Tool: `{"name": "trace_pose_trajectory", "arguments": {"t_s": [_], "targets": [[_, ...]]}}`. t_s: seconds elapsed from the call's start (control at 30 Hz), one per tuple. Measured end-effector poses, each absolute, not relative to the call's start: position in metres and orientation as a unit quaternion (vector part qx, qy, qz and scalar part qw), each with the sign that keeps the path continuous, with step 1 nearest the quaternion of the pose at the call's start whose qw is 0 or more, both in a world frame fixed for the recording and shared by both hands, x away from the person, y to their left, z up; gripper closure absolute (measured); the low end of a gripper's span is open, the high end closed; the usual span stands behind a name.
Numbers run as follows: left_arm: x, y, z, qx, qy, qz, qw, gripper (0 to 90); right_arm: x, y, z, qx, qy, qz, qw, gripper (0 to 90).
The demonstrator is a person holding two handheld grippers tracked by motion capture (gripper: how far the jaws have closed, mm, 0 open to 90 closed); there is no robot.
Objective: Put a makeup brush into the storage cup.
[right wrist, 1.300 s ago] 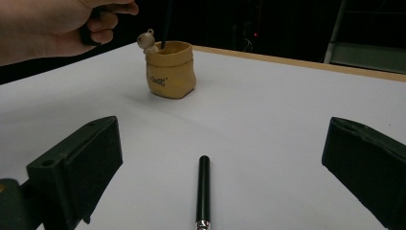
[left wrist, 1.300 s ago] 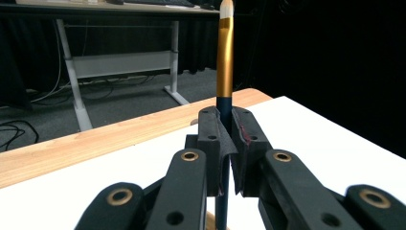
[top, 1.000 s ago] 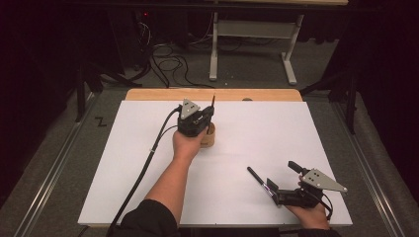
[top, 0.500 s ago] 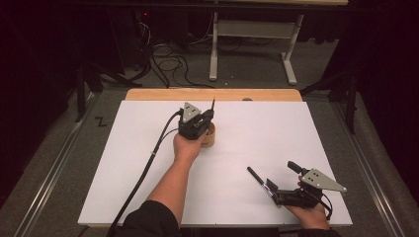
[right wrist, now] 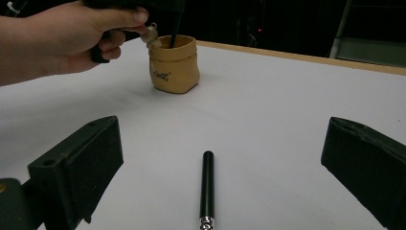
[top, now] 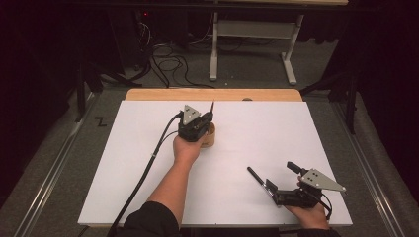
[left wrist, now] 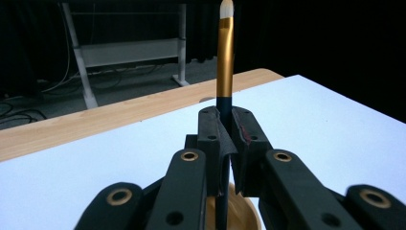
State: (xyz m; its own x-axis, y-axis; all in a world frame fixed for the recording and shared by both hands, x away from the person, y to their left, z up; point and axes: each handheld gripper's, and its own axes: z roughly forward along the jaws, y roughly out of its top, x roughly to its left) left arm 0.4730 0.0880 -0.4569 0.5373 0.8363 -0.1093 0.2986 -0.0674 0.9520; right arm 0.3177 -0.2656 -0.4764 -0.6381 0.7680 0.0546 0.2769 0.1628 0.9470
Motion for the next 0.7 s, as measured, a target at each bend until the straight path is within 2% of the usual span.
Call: {"name": "trace_pose_trajectory", "arguments": {"t_s": [0.7], "targets": [[0.4713,0.0882,-0.4578,0.688,0.412,0.245,0.545,80.9,0.3179,-0.2651,-0.4768,0.358,0.729,0.538,0.226,1.0]]}}
